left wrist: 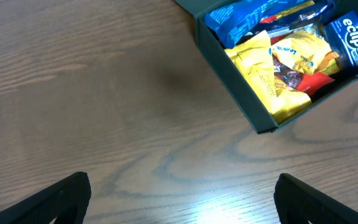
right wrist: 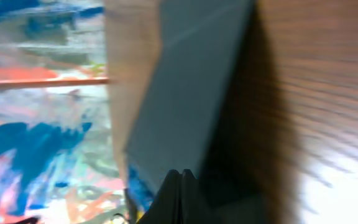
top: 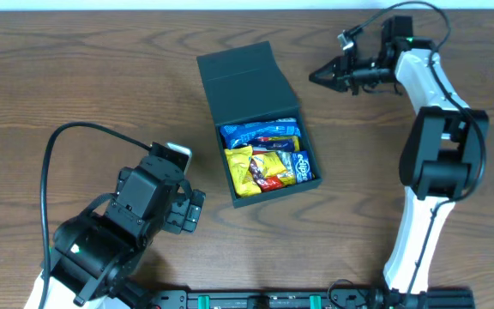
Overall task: Pack container
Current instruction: 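Lift right gripper out of the box and move it behind the lid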
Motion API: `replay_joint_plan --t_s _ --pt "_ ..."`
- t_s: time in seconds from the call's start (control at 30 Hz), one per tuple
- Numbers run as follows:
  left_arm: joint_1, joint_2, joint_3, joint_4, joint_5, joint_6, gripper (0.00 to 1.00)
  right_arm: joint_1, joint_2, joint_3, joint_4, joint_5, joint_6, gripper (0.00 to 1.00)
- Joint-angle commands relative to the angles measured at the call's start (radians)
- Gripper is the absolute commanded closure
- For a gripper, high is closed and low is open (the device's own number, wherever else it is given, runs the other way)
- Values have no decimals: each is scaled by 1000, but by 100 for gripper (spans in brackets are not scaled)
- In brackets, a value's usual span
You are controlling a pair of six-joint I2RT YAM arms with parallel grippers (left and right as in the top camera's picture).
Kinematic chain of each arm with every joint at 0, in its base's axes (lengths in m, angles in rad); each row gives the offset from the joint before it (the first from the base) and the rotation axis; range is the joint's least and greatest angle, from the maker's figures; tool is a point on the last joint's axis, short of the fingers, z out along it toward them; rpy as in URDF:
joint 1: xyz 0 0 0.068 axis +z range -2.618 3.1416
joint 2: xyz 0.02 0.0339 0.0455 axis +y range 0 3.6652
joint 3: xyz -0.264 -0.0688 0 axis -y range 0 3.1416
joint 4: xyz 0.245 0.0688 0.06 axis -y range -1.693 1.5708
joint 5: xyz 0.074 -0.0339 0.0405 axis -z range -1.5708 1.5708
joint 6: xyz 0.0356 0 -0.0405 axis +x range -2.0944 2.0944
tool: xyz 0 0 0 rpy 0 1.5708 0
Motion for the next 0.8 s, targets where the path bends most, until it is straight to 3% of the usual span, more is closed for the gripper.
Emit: replay_joint_plan --t_s 0.0,0.43,0.77 --pt "3 1 2 -1 -3 14 5 27 48 12 14 68 -33 98" --pt "3 1 2 -1 -3 14 5 21 68 85 -76 183 -79 98" --pt "3 1 2 -1 -3 14 5 19 68 276 -359 314 -89 98"
